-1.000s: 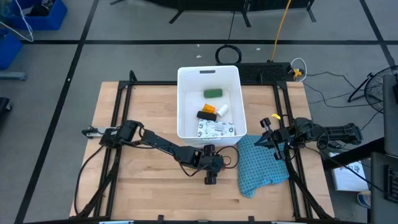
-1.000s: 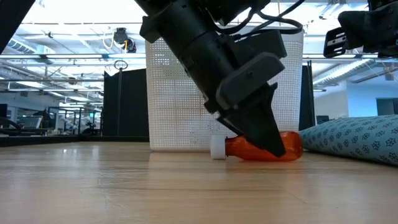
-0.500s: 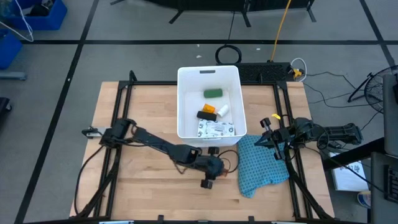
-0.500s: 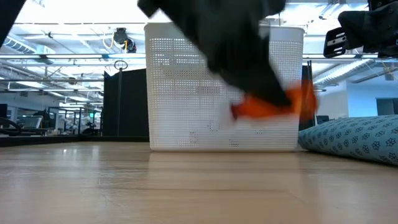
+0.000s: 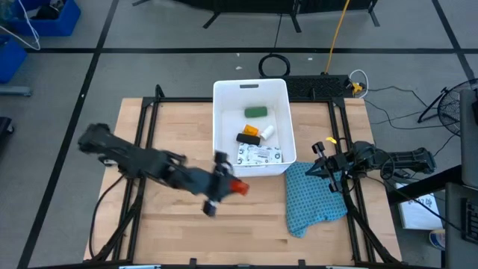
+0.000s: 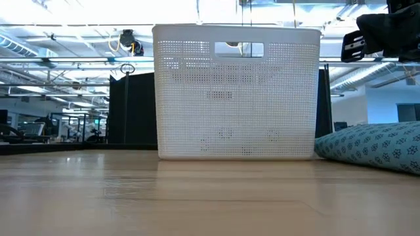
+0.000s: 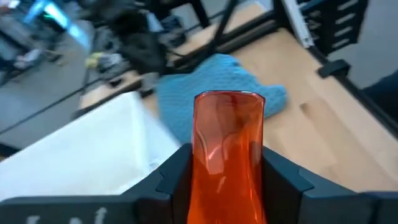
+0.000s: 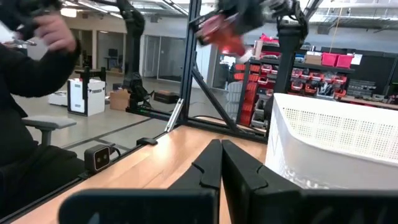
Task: Pick & place medical supplies in basket/bin
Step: Put the red bottle into the white bin
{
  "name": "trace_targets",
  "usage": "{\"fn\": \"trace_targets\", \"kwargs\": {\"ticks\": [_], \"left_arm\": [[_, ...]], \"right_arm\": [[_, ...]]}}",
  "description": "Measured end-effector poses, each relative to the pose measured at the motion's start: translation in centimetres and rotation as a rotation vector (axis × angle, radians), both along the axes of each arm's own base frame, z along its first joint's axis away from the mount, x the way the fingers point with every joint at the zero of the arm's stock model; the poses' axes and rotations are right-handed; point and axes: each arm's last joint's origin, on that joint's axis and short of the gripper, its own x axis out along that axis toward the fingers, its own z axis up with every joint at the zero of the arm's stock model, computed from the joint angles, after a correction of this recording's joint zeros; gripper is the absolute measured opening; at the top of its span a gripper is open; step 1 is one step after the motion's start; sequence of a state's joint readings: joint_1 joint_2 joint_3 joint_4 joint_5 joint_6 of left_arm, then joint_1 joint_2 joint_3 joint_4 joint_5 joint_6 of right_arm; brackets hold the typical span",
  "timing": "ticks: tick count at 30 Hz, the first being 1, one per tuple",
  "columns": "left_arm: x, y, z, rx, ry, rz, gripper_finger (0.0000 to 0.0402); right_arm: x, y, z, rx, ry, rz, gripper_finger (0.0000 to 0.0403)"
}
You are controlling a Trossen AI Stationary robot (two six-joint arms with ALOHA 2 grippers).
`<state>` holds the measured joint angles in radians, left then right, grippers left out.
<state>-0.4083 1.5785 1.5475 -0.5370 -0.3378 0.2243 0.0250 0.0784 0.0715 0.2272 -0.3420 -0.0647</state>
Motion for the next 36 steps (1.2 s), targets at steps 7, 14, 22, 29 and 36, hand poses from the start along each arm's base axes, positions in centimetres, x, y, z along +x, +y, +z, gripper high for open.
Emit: {"fn": "trace_targets", "kwargs": {"ticks": [7,14,22,29,36], "left_arm": [[-5.5,3.7,3.2,0.037,-0.038,0.099,0.0154],[-10.3,8.0,-1.8,-0.084,-0.12,0.16,0.0144],[-15.5,10.0,-11.1,-0.302,-0.544,0.079,0.015],[-18.1,11.5,-15.6,-0.454,-0.745,0.2,0.0144],[-16.6,12.8,-11.1,-0.513,-0.668,0.305,0.0143]], "right_arm": [[0.0,0.0,0.0,-0.001,0.0,0.0,0.0],[0.0,0.0,0.0,0.0,0.0,0.001,0.0],[0.0,0.0,0.0,-0.001,0.0,0.001,0.0],[0.0,0.0,0.0,-0.007,-0.002,0.0,0.0],[0.0,0.0,0.0,-0.028,-0.011,-0.005,0.0]]}}
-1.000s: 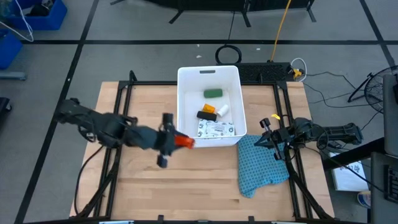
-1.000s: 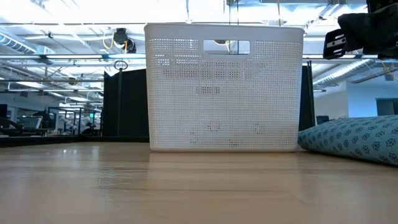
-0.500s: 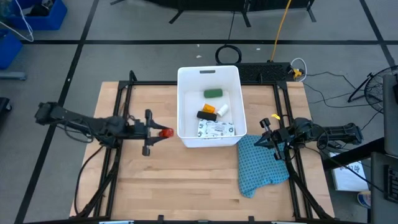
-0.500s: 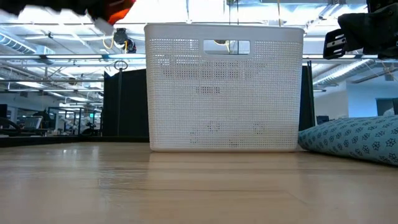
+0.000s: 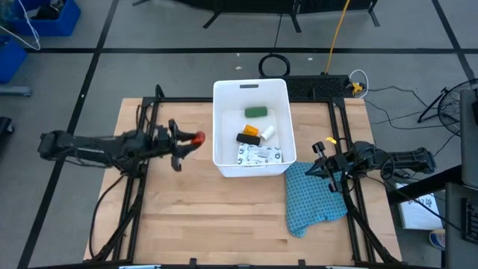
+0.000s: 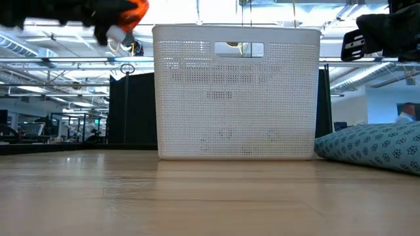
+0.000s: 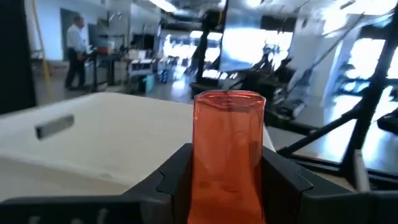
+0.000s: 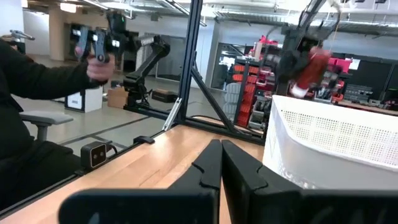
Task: Pick & place medical supplies in basket/bin
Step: Put the red bottle into the white bin
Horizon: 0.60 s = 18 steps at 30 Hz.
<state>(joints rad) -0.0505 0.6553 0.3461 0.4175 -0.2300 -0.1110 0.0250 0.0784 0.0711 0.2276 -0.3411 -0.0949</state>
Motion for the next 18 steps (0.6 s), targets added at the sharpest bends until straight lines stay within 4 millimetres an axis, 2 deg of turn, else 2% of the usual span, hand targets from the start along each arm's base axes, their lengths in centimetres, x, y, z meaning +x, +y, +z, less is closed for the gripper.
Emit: {"fn": "trace_targets", "kwargs": {"ticks": [5,9,11,14,18], "left_arm": [[3.2,0.9,7.0,0.062,0.126,0.055,0.0144],[8.3,1.9,10.3,0.106,0.268,0.06,0.0141],[11.4,2.7,10.5,0.12,0.366,0.054,0.0142],[16.0,4.4,9.8,0.113,0.487,0.021,0.0145],[21.0,6.9,6.7,0.028,0.6,-0.062,0.0142]], "right_arm": [[0.0,0.0,0.2,-0.018,-0.026,-0.004,0.0],[0.0,0.0,0.2,-0.023,-0.034,-0.005,0.0],[0.0,0.0,0.2,-0.023,-0.035,-0.005,0.0],[0.0,0.0,0.2,-0.021,-0.033,-0.004,0.0],[0.0,0.0,0.2,-0.02,-0.025,-0.003,0.0]]}}
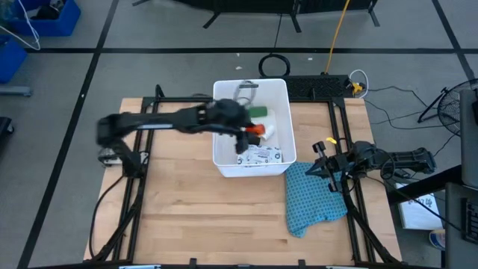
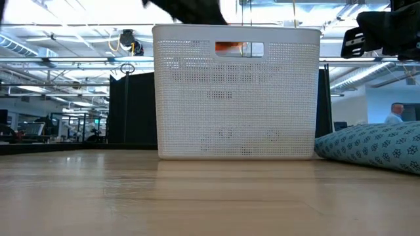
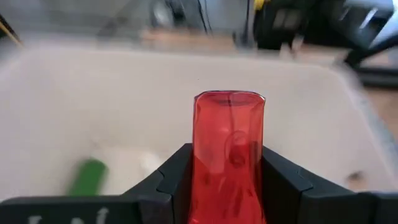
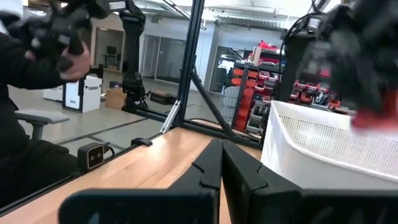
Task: Pick & place medical supplies in basket/bin
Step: Put the red bottle into the white bin
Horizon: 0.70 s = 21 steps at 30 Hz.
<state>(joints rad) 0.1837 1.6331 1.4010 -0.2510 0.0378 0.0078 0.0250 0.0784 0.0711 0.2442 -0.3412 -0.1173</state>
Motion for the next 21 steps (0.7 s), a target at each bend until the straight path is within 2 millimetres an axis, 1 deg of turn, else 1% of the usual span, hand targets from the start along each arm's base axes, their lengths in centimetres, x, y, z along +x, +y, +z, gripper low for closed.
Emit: {"fn": "trace_targets", "kwargs": {"ticks": [2,5,9,11,14,17,19,21], "left_arm": [[1.8,1.0,-2.3,-0.061,0.079,-0.007,0.0143],[3.7,2.2,-5.4,-0.128,0.168,-0.001,0.0146],[5.0,3.0,-9.5,-0.187,0.267,-0.014,0.0146],[5.4,3.3,-11.0,-0.207,0.3,-0.019,0.0144],[5.8,3.5,-12.7,-0.218,0.336,-0.015,0.0144],[6.0,3.6,-13.7,-0.218,0.365,-0.016,0.016],[6.0,3.6,-13.8,-0.213,0.362,-0.016,0.018],[5.9,3.6,-13.3,-0.203,0.352,-0.02,0.0206]], "right_arm": [[0.0,0.0,-0.1,0.0,0.006,0.0,0.0],[0.0,0.0,-0.2,0.0,0.017,0.0,0.0],[0.0,0.0,-0.3,-0.001,0.031,0.001,0.0],[0.1,0.0,-0.4,-0.001,0.038,0.001,0.0],[0.1,0.0,-0.4,-0.001,0.04,0.001,0.0],[0.1,0.0,-0.4,-0.001,0.039,0.001,0.0],[0.1,0.0,-0.4,-0.001,0.04,0.001,0.0],[0.1,0.0,-0.4,-0.001,0.039,0.001,0.0]]}}
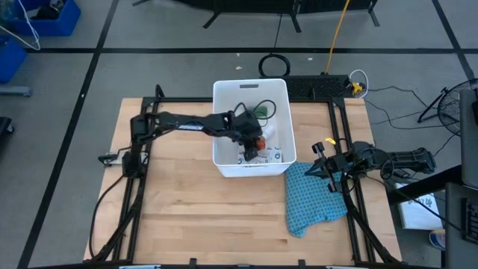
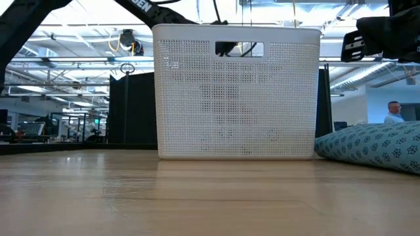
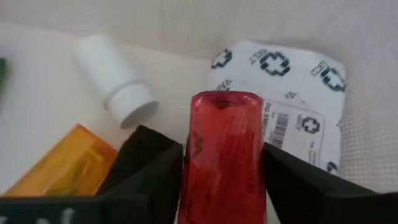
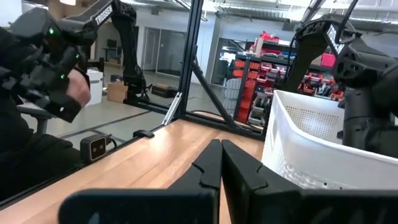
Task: Pick & place medical supplies in basket/bin
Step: Put the red bottle into the white bin, then return to Home Position
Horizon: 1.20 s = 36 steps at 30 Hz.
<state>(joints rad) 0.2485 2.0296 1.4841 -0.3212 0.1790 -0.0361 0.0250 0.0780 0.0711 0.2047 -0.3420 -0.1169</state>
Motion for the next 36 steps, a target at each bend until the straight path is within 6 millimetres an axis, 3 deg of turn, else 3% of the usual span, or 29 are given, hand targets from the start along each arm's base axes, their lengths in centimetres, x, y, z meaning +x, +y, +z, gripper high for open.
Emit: {"fn": "trace_targets", "kwargs": {"ticks": [4,11,14,18,21,25,29,36], "left_arm": [[-0.4,-0.1,2.0,0.038,-0.04,0.011,0.0264],[-2.9,-1.6,8.8,0.174,-0.166,-0.073,0.0331],[-5.3,-3.9,12.3,0.263,-0.2,-0.154,0.0319],[-9.7,-7.4,14.3,0.335,-0.202,-0.255,0.024],[-13.6,-9.0,13.6,0.322,-0.292,-0.328,0.0149],[-18.7,-9.9,10.8,0.293,-0.531,-0.392,0.0026],[-23.1,-10.2,8.6,0.282,-0.795,-0.315,0.001],[-28.7,-11.1,6.0,0.33,-0.916,-0.238,0.0003]], "right_arm": [[0.0,0.0,0.0,0.0,0.0,0.0,0.0],[0.0,0.0,0.1,0.001,-0.007,0.001,0.0],[0.0,0.0,0.1,0.001,-0.008,0.003,0.0],[0.0,0.0,0.0,0.0,-0.005,0.003,0.0],[0.0,0.0,0.0,0.006,0.003,0.003,0.0],[0.0,0.0,0.0,0.022,0.004,0.004,0.0],[0.0,0.0,0.1,0.034,0.002,0.002,0.0],[0.0,-0.1,0.4,0.05,-0.03,-0.021,0.0]]}}
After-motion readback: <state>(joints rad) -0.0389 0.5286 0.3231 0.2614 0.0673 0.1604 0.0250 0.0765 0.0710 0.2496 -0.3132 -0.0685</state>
